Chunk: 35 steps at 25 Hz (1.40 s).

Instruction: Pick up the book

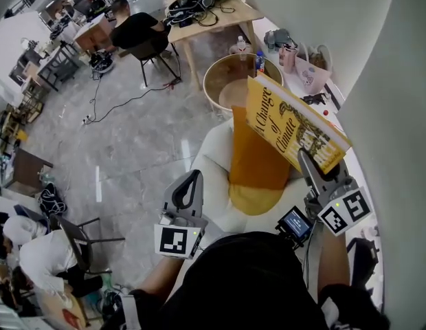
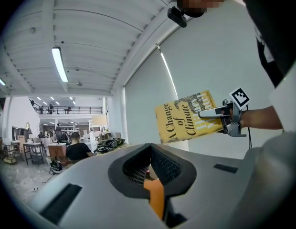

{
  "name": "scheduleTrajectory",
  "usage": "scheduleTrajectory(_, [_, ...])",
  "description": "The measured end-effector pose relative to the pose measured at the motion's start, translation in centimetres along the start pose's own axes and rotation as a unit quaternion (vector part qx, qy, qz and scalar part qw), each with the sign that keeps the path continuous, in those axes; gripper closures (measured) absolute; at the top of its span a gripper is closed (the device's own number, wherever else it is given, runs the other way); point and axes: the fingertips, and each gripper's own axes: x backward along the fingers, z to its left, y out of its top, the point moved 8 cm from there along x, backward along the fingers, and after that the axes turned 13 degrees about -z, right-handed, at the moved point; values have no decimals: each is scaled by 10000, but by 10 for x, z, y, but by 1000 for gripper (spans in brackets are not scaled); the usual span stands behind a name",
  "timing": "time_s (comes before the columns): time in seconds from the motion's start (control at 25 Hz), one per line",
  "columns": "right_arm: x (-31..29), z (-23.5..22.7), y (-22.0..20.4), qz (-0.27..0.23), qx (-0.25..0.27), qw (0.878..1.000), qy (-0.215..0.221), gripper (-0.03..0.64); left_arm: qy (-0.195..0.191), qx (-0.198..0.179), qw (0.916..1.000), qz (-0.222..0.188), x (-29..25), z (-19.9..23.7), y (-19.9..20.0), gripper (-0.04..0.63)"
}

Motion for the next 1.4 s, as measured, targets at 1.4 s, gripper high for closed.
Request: scheduleTrajectory(1.4, [173,232,39,-617,117,9954,-717,465,-64,46,9995,-303,261,-18,60,584])
